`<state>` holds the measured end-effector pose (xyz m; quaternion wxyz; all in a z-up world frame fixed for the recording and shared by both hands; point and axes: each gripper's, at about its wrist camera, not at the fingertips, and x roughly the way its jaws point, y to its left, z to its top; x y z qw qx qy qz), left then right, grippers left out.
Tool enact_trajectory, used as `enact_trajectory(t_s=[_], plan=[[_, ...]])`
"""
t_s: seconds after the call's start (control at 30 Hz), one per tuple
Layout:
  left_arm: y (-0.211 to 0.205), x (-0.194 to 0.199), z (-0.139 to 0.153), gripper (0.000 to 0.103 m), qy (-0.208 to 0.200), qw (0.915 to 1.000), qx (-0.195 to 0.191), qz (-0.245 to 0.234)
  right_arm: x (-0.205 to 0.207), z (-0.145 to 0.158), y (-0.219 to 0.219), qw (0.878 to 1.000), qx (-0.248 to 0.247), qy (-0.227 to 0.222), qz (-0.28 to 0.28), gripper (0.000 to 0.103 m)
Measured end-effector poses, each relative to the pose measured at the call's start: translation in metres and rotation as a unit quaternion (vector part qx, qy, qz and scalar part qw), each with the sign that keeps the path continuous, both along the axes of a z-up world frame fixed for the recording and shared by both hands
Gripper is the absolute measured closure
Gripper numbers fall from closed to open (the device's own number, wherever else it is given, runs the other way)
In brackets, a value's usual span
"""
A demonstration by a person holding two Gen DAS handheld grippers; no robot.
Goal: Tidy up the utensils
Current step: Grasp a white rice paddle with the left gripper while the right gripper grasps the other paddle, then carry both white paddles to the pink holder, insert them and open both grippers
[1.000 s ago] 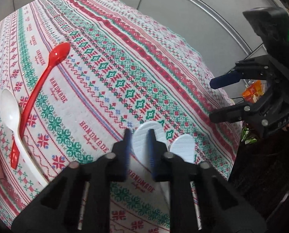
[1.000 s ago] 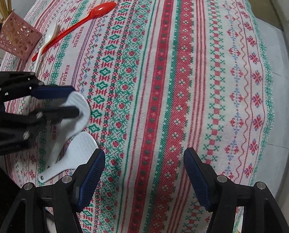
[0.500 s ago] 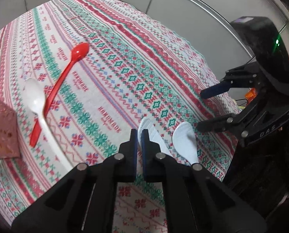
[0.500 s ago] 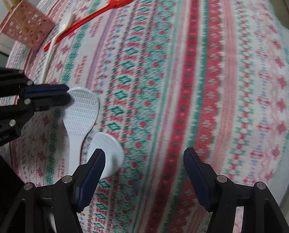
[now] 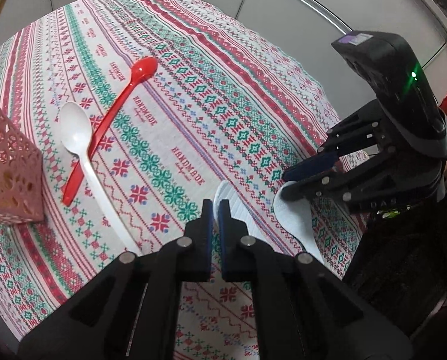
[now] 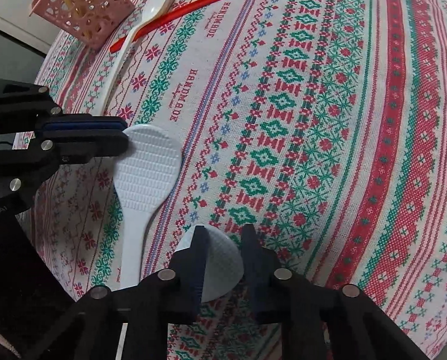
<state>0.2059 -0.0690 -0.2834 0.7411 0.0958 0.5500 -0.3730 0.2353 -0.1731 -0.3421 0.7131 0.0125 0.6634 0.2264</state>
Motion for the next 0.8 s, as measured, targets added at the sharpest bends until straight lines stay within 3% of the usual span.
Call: enact_trajectory(t_s=[0.13,0.33,0.57,0.8], plan=[[0.006,0.0,0.007,0.099,-0.003,0.9999,-0.002,0.013,-0.001,0.003,-0.017,0.999,0.033,0.007,-0.016,0.094],[0.021,-0.005,0.031,0.1,-0.046,0.998,0.005,0.043,-0.005,0.029,-0.023,0.999,0.026,-0.032,-0.029,0.101],[0.03,-0.008,0.058,0.1,-0.103,0.9918,0.01,0.075,-0.011,0.07,-0.023,0.992,-0.011,-0.113,-0.052,0.101],[0.04,-0.01,0.082,0.101,-0.144,0.9843,0.001,0.102,-0.022,0.117,-0.022,0.976,-0.044,-0.203,-0.063,0.101]])
